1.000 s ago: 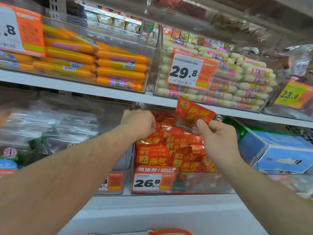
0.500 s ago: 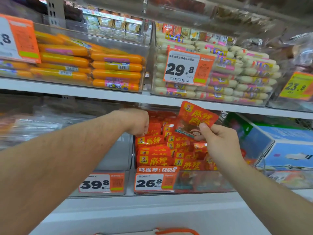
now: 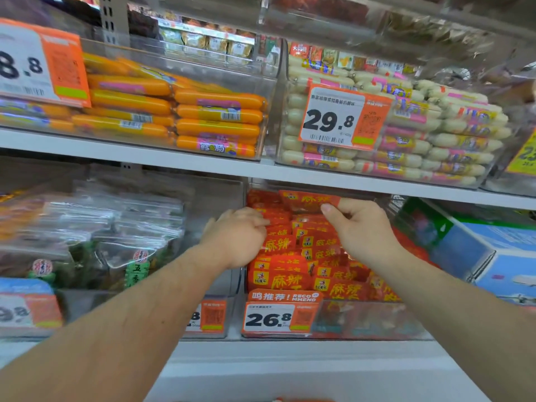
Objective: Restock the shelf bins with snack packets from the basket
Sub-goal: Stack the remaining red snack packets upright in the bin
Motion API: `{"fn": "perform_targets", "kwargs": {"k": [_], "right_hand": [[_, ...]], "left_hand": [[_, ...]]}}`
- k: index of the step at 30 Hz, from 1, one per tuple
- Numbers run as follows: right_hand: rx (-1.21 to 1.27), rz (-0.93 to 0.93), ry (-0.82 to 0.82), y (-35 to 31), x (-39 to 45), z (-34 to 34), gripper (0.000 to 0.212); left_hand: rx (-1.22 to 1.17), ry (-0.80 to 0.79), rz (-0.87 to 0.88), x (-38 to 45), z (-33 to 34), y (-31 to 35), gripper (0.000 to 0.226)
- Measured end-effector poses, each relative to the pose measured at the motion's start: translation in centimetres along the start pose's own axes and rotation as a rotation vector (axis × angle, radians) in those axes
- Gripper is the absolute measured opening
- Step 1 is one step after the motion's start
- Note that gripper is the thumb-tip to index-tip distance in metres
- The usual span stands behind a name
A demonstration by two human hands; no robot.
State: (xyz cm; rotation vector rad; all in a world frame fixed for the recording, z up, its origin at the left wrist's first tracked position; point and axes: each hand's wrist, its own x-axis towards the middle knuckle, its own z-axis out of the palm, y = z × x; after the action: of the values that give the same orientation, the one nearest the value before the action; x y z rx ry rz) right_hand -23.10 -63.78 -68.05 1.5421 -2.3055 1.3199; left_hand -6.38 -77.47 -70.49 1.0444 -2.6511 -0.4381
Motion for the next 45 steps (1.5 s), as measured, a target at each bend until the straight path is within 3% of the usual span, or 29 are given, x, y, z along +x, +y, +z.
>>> {"fn": "perform_targets", "kwargs": {"k": [8,13,21,31,37,45], "right_hand": [[-0.048,-0.030,0.023,-1.2,2.2,2.9,0.059],[0.017,0.081,-0.002,-1.7,4.1,4.4,0.031],[0.107,0.108,0.043,-1.3,4.2,4.6,0.025],[0.208,0.279,-0.114,-2.4,5.7,6.3,0.011],[-0.179,0.233,-0.174,-3.2,7.0,7.3,0.035],[-0.380,0.233,-0.264,-2.3,8.0,7.7,0.041]], "left_hand": [[0.083,0.022,0.029,-0.2,-0.3,0.2,0.042],[0.023,0.021,0.027,-0.1,-0.1,0.1,0.040],[-0.061,0.039,0.015,-0.4,0.2,0.2,0.039],[-0.113,0.052,-0.004,-0.4,0.3,0.2,0.039],[-0.158,0.059,-0.003,-0.4,0.4,0.1,0.040],[-0.161,0.057,0.000,-0.1,0.5,0.1,0.041]]}}
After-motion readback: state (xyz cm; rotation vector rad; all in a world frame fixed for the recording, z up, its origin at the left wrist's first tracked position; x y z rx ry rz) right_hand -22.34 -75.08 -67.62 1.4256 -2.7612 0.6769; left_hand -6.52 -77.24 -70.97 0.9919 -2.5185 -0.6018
